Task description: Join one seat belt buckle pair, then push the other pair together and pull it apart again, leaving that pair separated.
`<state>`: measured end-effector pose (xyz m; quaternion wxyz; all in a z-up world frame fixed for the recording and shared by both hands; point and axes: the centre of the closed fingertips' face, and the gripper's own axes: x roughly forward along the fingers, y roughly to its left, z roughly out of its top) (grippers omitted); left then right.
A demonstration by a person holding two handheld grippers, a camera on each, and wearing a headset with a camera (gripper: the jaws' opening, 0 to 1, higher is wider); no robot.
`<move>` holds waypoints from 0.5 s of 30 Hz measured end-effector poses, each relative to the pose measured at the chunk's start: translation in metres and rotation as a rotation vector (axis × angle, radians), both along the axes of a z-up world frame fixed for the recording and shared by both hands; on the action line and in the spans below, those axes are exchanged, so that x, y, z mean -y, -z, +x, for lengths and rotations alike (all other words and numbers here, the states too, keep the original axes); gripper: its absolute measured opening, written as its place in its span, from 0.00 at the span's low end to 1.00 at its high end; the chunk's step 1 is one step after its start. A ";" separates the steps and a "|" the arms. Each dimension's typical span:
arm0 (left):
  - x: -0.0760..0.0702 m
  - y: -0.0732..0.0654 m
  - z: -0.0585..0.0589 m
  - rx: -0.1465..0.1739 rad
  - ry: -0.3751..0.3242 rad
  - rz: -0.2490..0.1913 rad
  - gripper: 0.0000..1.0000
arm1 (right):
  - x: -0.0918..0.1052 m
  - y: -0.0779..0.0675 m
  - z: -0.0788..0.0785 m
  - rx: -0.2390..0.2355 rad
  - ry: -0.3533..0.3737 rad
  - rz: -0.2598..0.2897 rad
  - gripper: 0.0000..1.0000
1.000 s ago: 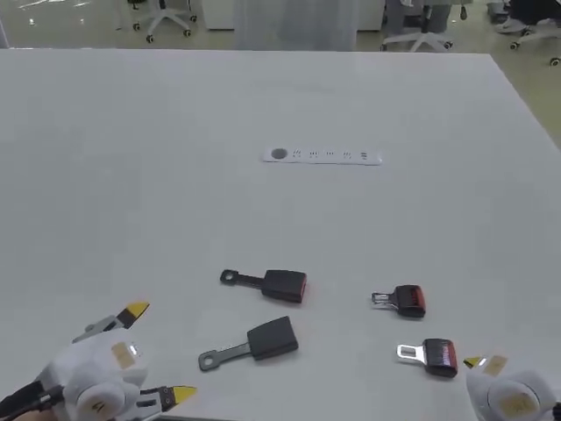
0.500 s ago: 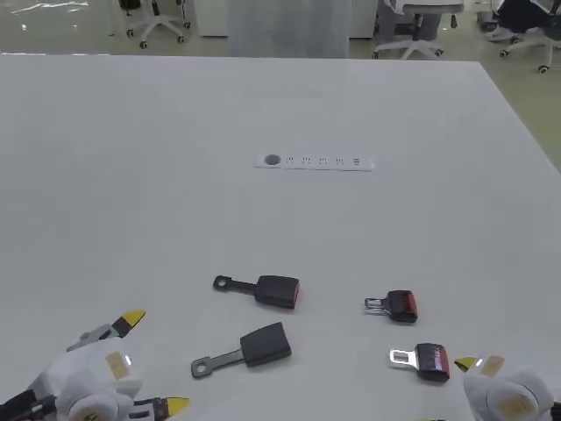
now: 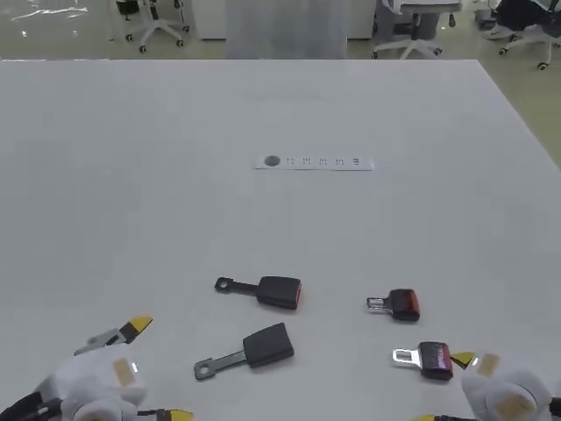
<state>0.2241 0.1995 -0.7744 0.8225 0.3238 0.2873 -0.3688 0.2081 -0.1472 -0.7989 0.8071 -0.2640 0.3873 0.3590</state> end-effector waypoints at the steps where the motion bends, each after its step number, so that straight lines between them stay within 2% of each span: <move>1: 0.000 0.000 0.000 -0.001 0.002 0.000 0.90 | 0.000 -0.001 0.001 0.003 -0.011 -0.005 0.66; 3: 0.002 0.000 0.000 0.003 0.025 0.001 0.90 | 0.001 -0.004 0.003 0.010 -0.022 -0.012 0.65; 4: 0.007 -0.001 -0.001 0.012 0.067 -0.003 0.90 | 0.002 -0.005 0.004 0.013 -0.026 -0.014 0.65; 8: 0.010 0.004 -0.004 -0.017 0.104 0.023 0.89 | -0.001 -0.010 0.005 0.014 -0.069 -0.012 0.55; 12: 0.014 0.007 0.001 -0.031 0.123 0.032 0.88 | -0.002 -0.011 0.007 0.035 -0.095 -0.026 0.56; 15: 0.021 0.006 0.009 -0.035 0.122 0.021 0.88 | -0.003 -0.011 0.008 0.036 -0.104 -0.029 0.55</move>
